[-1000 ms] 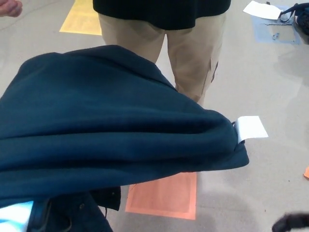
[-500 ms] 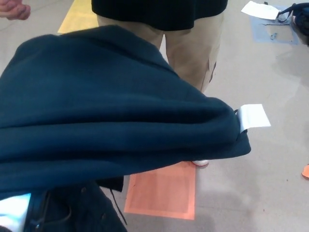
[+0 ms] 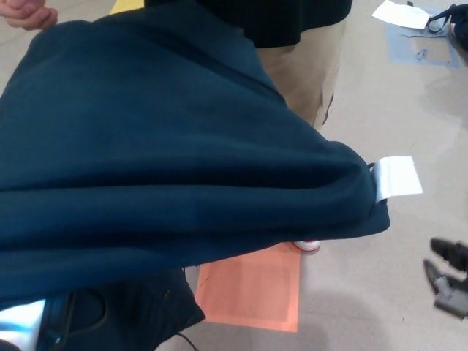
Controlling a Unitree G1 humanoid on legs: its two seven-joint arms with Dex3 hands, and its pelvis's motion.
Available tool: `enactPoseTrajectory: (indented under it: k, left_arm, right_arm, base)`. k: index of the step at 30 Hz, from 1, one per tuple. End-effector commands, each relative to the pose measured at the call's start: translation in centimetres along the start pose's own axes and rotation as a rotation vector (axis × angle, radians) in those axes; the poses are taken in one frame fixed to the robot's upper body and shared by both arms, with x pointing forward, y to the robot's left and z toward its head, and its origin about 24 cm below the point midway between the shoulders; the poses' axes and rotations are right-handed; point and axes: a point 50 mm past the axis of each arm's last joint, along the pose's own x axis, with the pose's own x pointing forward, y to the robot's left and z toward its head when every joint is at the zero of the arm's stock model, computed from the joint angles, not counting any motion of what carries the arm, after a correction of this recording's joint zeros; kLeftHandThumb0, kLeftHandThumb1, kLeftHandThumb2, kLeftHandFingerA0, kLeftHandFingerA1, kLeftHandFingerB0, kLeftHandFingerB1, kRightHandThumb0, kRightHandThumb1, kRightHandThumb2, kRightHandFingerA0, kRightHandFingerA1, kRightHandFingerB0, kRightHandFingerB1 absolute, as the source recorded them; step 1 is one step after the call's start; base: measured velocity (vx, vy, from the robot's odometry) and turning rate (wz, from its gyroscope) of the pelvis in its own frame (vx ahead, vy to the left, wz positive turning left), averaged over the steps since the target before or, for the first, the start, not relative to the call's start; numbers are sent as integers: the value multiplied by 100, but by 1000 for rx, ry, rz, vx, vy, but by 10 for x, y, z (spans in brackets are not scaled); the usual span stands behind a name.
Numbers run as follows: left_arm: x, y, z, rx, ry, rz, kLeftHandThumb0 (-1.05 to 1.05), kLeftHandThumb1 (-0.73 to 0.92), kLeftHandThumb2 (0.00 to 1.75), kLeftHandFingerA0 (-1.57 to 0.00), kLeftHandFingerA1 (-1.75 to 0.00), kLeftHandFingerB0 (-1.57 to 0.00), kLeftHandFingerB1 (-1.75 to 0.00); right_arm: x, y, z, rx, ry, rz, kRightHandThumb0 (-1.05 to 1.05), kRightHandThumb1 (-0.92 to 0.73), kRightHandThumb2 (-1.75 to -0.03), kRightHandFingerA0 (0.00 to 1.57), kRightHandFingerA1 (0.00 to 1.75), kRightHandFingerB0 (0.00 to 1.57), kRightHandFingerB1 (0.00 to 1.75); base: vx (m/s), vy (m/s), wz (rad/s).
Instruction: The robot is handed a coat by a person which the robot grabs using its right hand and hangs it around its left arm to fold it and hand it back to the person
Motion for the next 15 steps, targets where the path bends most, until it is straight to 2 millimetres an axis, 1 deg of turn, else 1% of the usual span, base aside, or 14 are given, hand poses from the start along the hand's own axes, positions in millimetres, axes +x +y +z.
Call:
enactPoseTrajectory:
  k: [1,2,3,4,5,6,7,9,10,11,15]
  left_arm:
    - [-1,-3,5,29,-44,-39,-75,66,102,-10,-44,-2,-38]
    - [-1,-4,6,30,-47,-43,-76,66,102,-8,-43,-1,-37]
    - [-1,-4,7,30,-50,-46,-76,66,102,-8,-43,-1,-37]
    - [-1,-5,7,28,-53,-50,-77,67,102,-7,-43,-1,-36]
    - [0,-5,8,28,-53,-51,-78,66,102,-11,-45,-2,-37]
    - [0,-5,8,28,-52,-52,-78,66,102,-11,-45,-2,-37]
    - [0,-7,8,34,-52,-56,-37,48,106,0,-48,0,-47]
    - [-1,-7,8,36,-50,-58,-37,48,106,0,-48,0,-47]
    - [-1,-7,8,41,-50,-62,-37,48,106,0,-48,0,-47]
    - [-2,-8,8,48,-49,-64,-37,49,107,0,-48,0,-47]
    - [1,-11,9,32,-56,-79,-36,49,107,0,-48,0,-47]
  right_arm:
    - [-6,0,-31,-79,72,-62,-75,-76,-108,0,28,11,25]
    - [-7,-1,-35,-104,86,-64,-81,-78,-107,2,30,11,24]
    - [-7,-1,-36,-112,89,-66,-81,-78,-107,2,30,11,24]
    - [-7,-1,-39,-108,95,-66,-80,-76,-105,8,37,8,27]
    - [-7,-1,-40,-106,101,-66,-73,-91,-69,12,29,8,22]
    - [-7,-1,-41,-106,104,-67,-73,-91,-69,12,29,8,22]
    - [-8,-1,-43,-98,117,-58,-82,-77,-106,8,31,8,25]
    - [-8,-1,-44,-91,119,-54,-82,-77,-107,8,31,7,24]
    - [-8,-1,-45,-98,123,-48,-83,-77,-107,8,35,8,24]
    - [-8,0,-46,-106,125,-38,-81,-78,-108,7,31,6,22]
    - [-11,-4,-49,-74,118,-33,-79,-77,-106,7,34,6,22]
  base:
    - [0,0,0]
    - [0,0,0]
    - [0,0,0]
    - [0,0,0]
    - [0,0,0]
    - [0,0,0]
    - [0,0,0]
    - [0,0,0]
    - [0,0,0]
    - [0,0,0]
    - [0,0,0]
